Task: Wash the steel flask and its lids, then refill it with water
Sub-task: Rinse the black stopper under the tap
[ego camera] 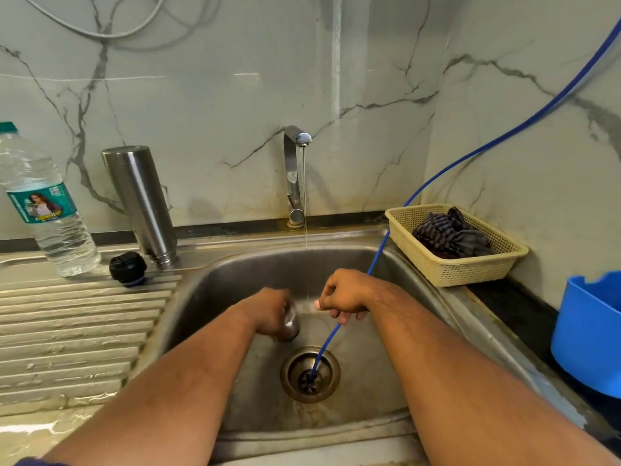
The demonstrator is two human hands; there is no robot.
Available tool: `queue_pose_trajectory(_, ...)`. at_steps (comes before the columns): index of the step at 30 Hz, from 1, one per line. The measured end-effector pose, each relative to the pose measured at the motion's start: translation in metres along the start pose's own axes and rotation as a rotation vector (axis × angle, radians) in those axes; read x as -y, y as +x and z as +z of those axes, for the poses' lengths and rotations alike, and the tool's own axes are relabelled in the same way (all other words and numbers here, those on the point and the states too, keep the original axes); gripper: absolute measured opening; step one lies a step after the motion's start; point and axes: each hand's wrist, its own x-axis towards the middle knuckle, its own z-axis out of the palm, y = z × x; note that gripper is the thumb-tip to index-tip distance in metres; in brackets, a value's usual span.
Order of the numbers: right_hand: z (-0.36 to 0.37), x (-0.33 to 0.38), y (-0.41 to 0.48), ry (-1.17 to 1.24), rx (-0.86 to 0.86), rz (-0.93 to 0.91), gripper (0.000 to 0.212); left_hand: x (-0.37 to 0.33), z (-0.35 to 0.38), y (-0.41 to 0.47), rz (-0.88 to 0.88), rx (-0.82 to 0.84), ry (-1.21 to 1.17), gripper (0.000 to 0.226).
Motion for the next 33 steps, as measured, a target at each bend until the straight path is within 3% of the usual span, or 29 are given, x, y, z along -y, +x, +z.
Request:
queue_pose_trajectory(2,-0.002,0.001,-0.002,0.008,-0.102,0.007,0.038,-0.013,-0.009,0.005,0.05,-0.249,-0.299,0.06)
queue_pose_trajectory(5,0.0,0.008,-0.005,0.113,-0.217,-0.086,0.069,-0.031,-0.021,0.008,0.107,-0.543,-0.585,0.06)
queue_pose_trajectory(12,0.005,0.024,-0.015,0.304,-0.308,-0.249,0.085,-0.031,-0.026,0.009,0.097,-0.742,-0.828,0.065)
queue_pose_trajectory(15,0.005,0.026,-0.017,0.487,-0.286,-0.221,0.081,-0.034,-0.032,0.003,0.053,-0.697,-1.053,0.047)
queue_pose_trajectory(18,0.004,0.029,-0.014,0.626,-0.3,-0.214,0.084,-0.041,-0.038,-0.004,-0.009,-0.454,-1.404,0.039)
queue_pose_trajectory(21,0.003,0.032,-0.014,0.615,-0.333,-0.227,0.085,-0.046,-0.043,-0.005,-0.065,-0.24,-1.639,0.041)
queue_pose_trajectory(25,0.002,0.033,-0.017,0.502,-0.416,-0.252,0.091,-0.05,-0.046,-0.004,-0.135,-0.153,-1.913,0.04)
queue_pose_trajectory(29,0.004,0.031,-0.018,0.323,-0.445,-0.278,0.06,-0.049,-0.044,-0.007,-0.151,-0.141,-1.988,0.041)
queue_pose_trajectory(33,0.007,0.033,-0.018,0.201,-0.412,-0.305,0.055,-0.046,-0.041,-0.005,-0.189,-0.194,-1.904,0.043)
